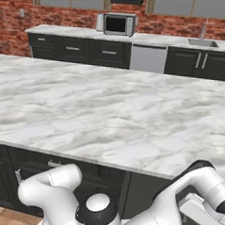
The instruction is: Restock the sink supplies by placing the sponge and soap dispenser on the counter and next to the sink. Make sure the soap dispenser is upright.
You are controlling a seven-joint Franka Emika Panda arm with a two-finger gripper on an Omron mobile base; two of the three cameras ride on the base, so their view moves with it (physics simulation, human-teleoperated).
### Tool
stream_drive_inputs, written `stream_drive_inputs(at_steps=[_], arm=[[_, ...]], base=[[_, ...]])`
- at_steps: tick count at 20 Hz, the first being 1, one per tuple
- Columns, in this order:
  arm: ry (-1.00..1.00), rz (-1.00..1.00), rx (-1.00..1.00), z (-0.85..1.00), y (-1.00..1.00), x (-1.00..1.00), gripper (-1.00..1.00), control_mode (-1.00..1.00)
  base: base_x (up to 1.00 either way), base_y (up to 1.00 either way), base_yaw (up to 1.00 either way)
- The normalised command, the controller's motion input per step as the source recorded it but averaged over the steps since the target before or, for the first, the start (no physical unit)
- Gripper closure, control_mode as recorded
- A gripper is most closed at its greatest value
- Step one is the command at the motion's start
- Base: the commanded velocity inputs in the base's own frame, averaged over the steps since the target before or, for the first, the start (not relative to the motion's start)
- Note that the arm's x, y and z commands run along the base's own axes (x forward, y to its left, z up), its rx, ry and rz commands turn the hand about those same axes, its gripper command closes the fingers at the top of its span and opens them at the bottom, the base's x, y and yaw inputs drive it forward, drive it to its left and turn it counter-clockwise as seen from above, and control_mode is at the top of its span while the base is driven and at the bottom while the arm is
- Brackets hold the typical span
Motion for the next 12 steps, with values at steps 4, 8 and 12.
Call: stream_drive_inputs(at_steps=[4, 8, 12], arm=[[-0.17, 0.04, -0.15, -0.44, -0.3, 0.32, -1.0, -1.0], [0.0, 0.0, -0.16, -0.43, -0.28, 0.28, -1.0, -1.0], [0.0, 0.0, -0.15, -0.34, -0.17, 0.2, -1.0, -1.0]], base=[[0.0, 0.0, 0.0], [0.0, 0.0, 0.0], [0.0, 0.0, 0.0]])
